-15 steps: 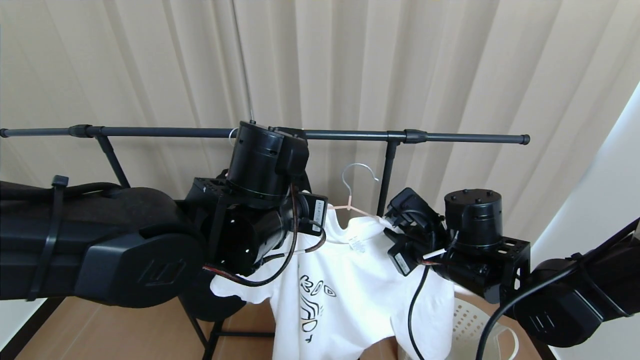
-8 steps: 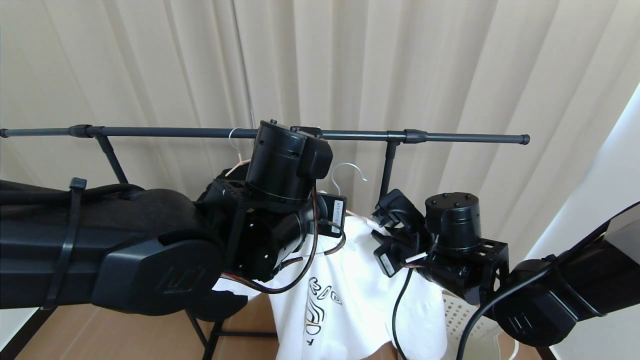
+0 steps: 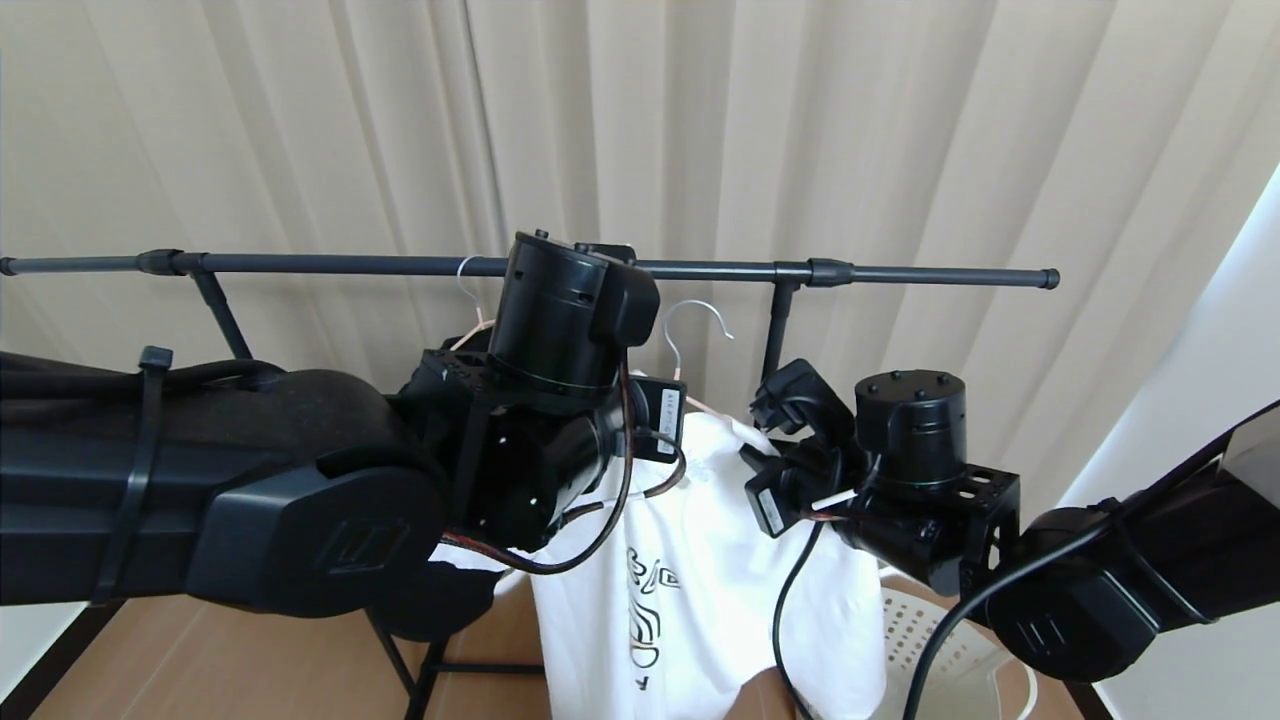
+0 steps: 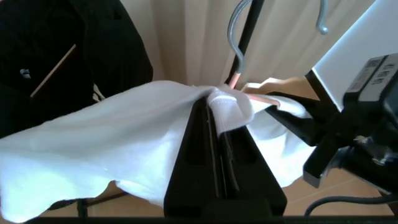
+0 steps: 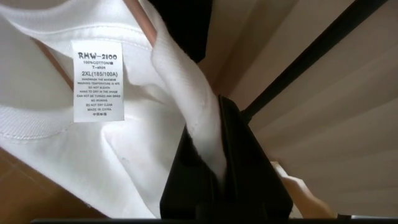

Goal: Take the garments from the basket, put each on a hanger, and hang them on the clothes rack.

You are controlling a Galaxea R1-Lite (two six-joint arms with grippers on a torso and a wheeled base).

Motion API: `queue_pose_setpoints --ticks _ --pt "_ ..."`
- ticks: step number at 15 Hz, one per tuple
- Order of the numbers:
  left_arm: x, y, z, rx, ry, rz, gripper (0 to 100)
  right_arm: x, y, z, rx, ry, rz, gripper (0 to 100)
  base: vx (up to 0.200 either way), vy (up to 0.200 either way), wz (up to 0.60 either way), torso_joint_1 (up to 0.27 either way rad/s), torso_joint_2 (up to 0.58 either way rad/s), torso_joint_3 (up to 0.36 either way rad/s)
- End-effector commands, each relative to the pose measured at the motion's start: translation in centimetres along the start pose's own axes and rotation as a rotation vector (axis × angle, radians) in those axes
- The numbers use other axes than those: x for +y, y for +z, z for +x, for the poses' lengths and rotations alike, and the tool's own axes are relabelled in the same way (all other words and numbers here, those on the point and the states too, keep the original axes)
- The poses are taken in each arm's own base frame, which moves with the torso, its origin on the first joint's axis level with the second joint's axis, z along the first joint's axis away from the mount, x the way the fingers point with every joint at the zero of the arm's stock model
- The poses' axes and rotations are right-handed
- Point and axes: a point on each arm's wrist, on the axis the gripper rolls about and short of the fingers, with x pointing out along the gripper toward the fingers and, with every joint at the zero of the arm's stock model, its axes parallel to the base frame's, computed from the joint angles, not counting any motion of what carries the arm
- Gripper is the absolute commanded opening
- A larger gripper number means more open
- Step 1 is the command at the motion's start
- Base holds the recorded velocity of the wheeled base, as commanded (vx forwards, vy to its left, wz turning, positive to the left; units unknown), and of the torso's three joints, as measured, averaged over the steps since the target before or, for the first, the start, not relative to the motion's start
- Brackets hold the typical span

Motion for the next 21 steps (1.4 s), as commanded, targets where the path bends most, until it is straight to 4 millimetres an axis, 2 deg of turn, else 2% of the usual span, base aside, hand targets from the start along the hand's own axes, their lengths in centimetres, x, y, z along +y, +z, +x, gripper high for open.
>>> queue_pose_setpoints --ticks 1,6,12,17,21 --pt "0.2 -0.1 0.1 0.004 0.009 0.0 0 -0.3 0.7 -0.7 -0.028 0.001 0.013 0 0.0 0.0 0.0 0.0 0.0 0.0" --pt "0.2 -1.1 -0.1 0.035 0.006 0.045 0 -0.4 1.4 -0.6 -0.098 0.0 0.045 0 0.0 0.0 0.0 0.0 0.0 0.0" --pt "-0.9 -1.4 -0.4 0.035 -0.022 0.062 0 -0.4 2.0 -1.3 -0.137 0.059 0.093 0 0.0 0.0 0.0 0.0 0.0 0.0" --pt "-0.8 -1.5 -0.4 0.038 -0.021 0.062 0 -2.4 2.2 -1.8 -0.196 0.106 0.116 0 0.0 0.0 0.0 0.0 0.0 0.0" --pt "-0.8 -1.4 -0.3 0.034 -0.021 0.06 0 -2.7 2.3 -2.1 -0.214 0.117 0.122 0 0.0 0.0 0.0 0.0 0.0 0.0"
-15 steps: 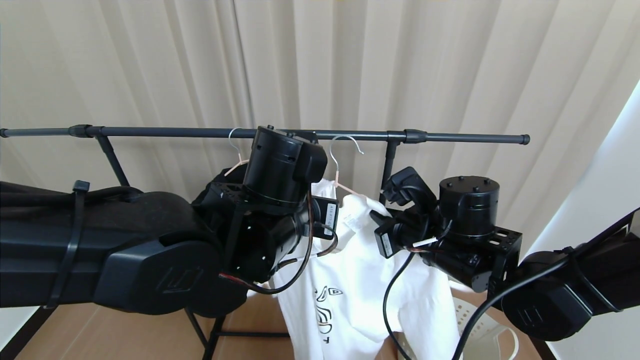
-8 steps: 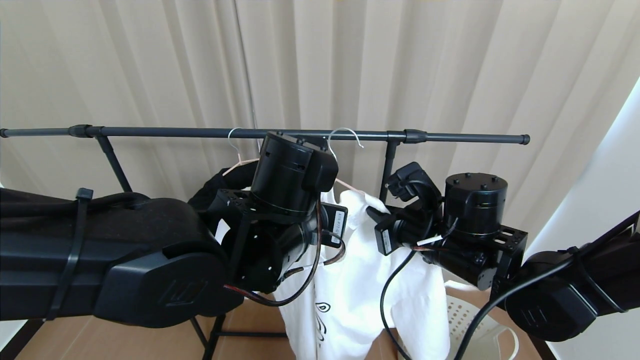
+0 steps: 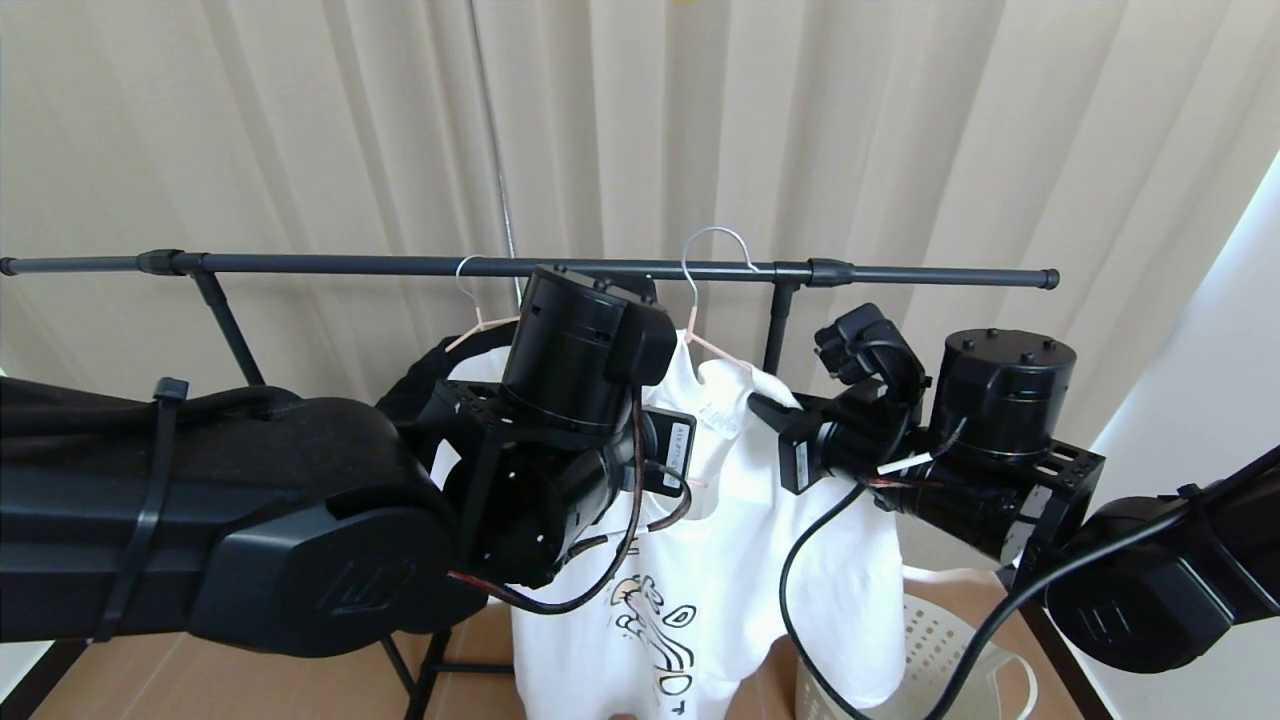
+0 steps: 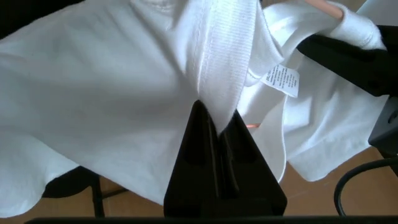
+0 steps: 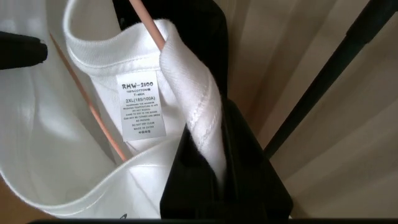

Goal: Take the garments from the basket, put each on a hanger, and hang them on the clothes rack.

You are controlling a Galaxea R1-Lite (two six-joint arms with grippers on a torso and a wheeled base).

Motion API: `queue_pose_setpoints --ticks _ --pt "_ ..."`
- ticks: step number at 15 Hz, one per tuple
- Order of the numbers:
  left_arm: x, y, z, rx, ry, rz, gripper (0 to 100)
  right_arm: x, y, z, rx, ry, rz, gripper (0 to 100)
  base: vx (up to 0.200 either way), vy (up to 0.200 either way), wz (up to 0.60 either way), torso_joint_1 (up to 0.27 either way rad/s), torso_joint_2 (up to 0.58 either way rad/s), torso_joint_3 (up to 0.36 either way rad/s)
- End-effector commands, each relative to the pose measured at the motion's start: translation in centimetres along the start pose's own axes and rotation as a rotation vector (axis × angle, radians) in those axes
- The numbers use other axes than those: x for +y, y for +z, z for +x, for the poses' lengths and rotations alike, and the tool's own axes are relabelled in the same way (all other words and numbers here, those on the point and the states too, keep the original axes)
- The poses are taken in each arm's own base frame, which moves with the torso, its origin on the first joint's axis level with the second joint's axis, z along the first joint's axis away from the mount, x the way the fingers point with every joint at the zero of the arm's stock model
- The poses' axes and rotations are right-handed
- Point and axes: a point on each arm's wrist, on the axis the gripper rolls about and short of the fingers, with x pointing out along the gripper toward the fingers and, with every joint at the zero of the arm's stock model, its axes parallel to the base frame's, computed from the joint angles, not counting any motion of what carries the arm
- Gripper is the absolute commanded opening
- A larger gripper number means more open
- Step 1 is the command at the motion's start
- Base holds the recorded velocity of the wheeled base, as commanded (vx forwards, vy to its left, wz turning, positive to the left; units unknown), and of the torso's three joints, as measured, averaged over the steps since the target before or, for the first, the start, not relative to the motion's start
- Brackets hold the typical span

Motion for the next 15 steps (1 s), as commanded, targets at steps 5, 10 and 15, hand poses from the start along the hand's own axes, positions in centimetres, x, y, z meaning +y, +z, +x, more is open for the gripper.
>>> queue_pose_setpoints --ticks 5,10,15 --pt "0.0 -0.5 -0.2 0.011 -0.003 0.013 100 -0.2 0.1 -0.3 -0.003 0.014 0.001 0 0.0 0.0 0.0 0.0 0.0 0.0" --pt "2.3 -1.6 -4.1 0.0 -0.008 0.002 100 -2.1 -0.1 -0.4 0.0 0.006 0.012 0 0.0 0.0 0.0 0.0 0.0 0.0" --pt "7.4 -4.0 -7.5 -0.083 -0.002 0.004 100 -4.8 -1.2 -0.9 0.029 0.028 0.008 0 0.0 0.0 0.0 0.0 0.0 0.0"
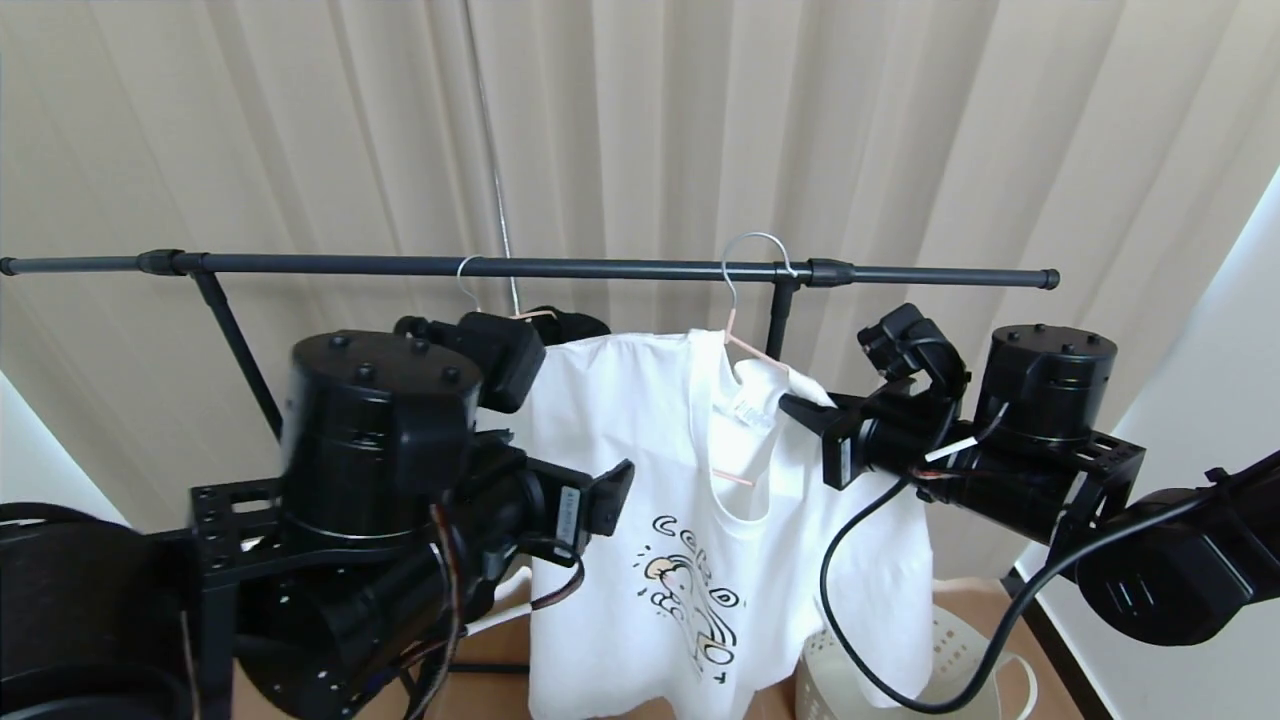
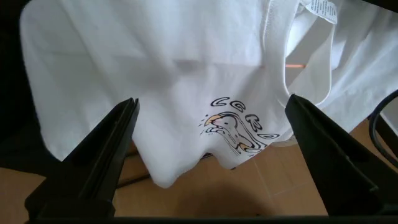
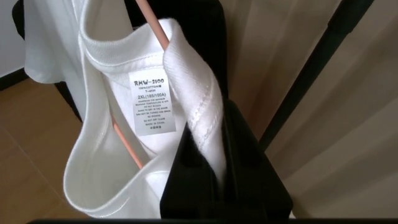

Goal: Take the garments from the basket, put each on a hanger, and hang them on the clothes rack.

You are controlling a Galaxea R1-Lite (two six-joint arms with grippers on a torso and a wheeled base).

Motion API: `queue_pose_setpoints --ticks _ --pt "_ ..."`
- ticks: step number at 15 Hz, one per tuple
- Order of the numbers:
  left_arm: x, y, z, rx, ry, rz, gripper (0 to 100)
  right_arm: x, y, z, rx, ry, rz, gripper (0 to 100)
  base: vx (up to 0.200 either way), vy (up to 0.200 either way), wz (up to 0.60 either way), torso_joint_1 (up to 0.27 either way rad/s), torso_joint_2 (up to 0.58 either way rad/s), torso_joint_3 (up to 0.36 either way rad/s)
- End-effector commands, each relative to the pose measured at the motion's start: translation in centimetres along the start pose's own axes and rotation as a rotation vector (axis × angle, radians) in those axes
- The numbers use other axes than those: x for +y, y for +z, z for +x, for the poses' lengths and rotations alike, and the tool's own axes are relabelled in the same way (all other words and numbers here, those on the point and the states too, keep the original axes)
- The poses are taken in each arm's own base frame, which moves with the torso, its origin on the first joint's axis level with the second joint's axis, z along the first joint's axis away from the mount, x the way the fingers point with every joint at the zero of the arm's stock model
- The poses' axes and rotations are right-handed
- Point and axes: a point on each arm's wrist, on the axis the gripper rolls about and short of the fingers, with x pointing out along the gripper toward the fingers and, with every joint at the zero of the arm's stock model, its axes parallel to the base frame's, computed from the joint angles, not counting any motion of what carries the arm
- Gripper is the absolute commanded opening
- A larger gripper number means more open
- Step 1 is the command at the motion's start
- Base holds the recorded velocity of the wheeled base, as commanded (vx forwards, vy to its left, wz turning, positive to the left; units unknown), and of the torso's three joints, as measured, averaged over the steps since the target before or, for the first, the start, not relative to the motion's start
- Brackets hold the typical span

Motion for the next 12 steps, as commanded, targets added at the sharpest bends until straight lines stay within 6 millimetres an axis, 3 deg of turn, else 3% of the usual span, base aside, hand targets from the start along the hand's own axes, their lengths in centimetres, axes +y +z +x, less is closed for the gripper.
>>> queue_pose_setpoints --ticks 1,4,7,12 --pt "4.0 -0.6 -2.8 -0.045 0.007 -0.01 100 -1.1 -0.5 -0.2 0.012 -0.008 -0.009 0 0.0 0.0 0.0 0.0 0.0 0.0" --pt "7.4 -2.0 -3.3 -0.009 -0.052 0.0 100 -1.6 -0.9 -0.9 0.021 0.051 -0.033 0 0.0 0.0 0.0 0.0 0.0 0.0" --pt "10.7 -3.3 -1.9 0.037 -0.1 -0.019 100 -1.9 -1.0 -1.7 0.003 0.093 -0.063 0 0.0 0.0 0.0 0.0 0.0 0.0" --pt "11.7 -5.9 2.4 0.111 -0.132 -0.037 100 -2.0 -1.0 -2.1 -0.027 0.121 -0.073 0 0.0 0.0 0.0 0.0 0.0 0.0"
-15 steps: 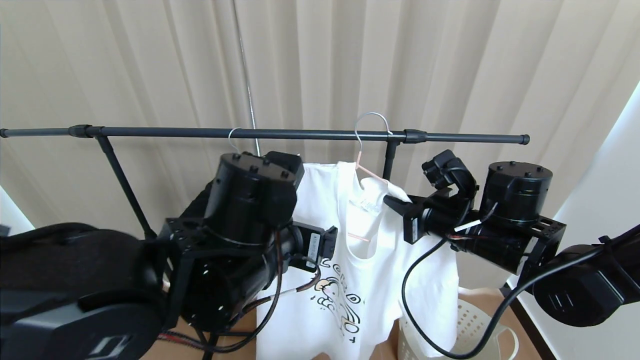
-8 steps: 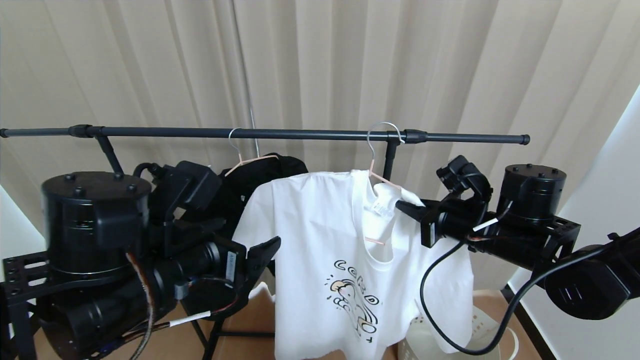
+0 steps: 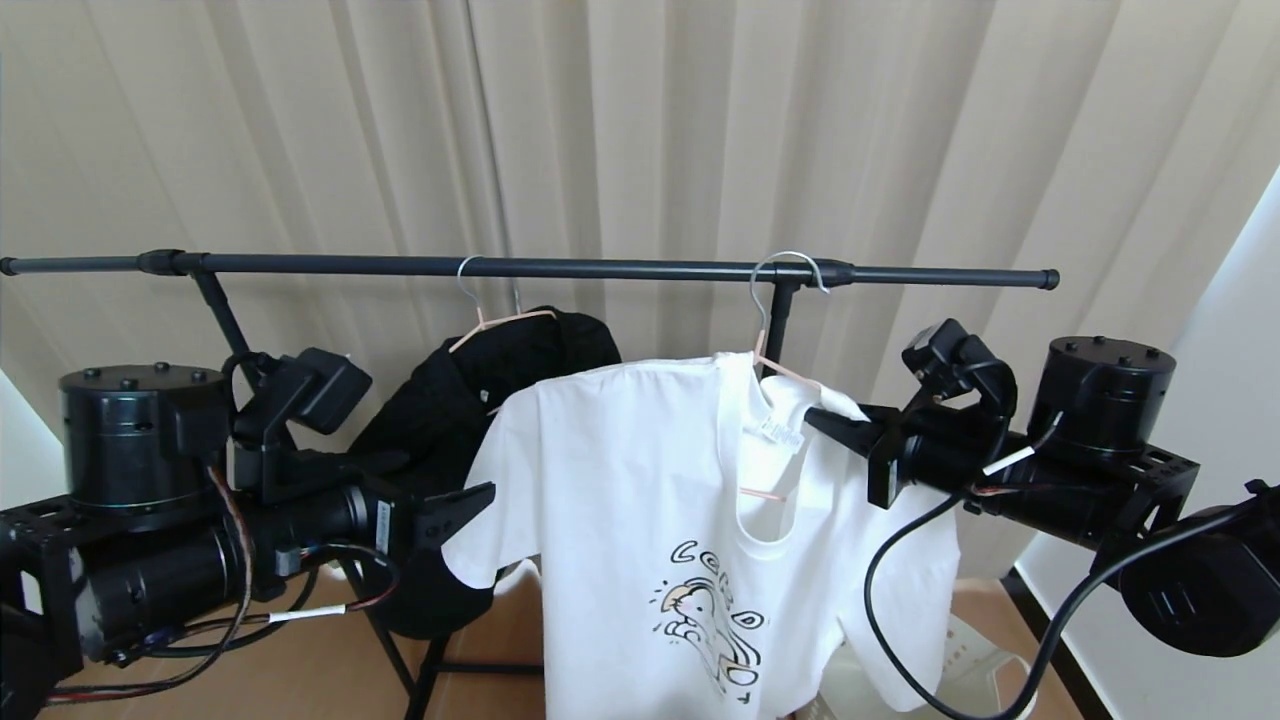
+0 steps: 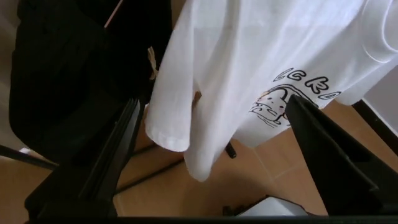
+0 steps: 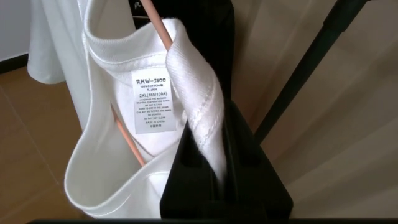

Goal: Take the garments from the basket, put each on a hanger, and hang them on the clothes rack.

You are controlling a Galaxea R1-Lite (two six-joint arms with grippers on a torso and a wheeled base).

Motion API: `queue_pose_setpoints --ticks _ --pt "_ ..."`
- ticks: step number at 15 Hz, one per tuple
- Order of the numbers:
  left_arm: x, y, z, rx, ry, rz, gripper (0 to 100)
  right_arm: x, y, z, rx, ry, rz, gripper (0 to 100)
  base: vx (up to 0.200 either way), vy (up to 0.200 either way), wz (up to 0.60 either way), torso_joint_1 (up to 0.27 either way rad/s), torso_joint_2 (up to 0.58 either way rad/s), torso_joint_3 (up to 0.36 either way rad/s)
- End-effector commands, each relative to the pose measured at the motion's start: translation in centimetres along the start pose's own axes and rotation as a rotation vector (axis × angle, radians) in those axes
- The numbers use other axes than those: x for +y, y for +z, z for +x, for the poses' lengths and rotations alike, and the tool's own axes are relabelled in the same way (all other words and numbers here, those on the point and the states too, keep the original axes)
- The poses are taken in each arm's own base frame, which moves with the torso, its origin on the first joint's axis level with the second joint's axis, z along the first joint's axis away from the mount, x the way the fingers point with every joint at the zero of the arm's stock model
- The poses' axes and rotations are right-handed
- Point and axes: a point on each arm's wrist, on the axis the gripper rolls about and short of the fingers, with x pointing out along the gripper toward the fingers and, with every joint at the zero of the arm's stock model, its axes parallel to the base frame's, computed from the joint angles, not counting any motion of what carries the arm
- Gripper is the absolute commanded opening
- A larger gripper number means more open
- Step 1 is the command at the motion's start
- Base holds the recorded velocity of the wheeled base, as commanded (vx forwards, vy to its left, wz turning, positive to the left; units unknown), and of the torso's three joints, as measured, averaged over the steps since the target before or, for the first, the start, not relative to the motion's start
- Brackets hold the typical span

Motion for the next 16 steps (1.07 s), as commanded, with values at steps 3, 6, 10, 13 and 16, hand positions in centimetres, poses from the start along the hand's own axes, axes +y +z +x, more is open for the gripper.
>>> queue_pose_setpoints --ticks 3,6,10,13,16 --pt "0.9 -2.4 4.4 0.074 0.007 -0.017 100 0.0 -0.1 -0.4 -0.005 0.006 -0.025 0 0.0 0.0 0.0 0.0 0.0 0.0" --pt "1.4 -2.6 6.6 0.032 0.015 -0.016 100 0.0 0.0 -0.9 -0.015 0.026 -0.038 0 0.0 0.0 0.0 0.0 0.0 0.0" --pt "1.8 -2.8 7.2 0.04 0.031 -0.027 0 0.0 0.0 -0.9 -0.015 0.026 -0.038 0 0.0 0.0 0.0 0.0 0.0 0.0" --pt "1.7 -3.1 6.6 0.046 0.033 -0.033 0 0.0 -0.1 -0.7 -0.012 0.026 -0.036 0 0.0 0.0 0.0 0.0 0.0 0.0" --pt "1.6 -3.1 5.4 0.04 0.038 -0.034 0 -0.1 -0.2 -0.6 -0.01 0.024 -0.034 0 0.0 0.0 0.0 0.0 0.0 0.0"
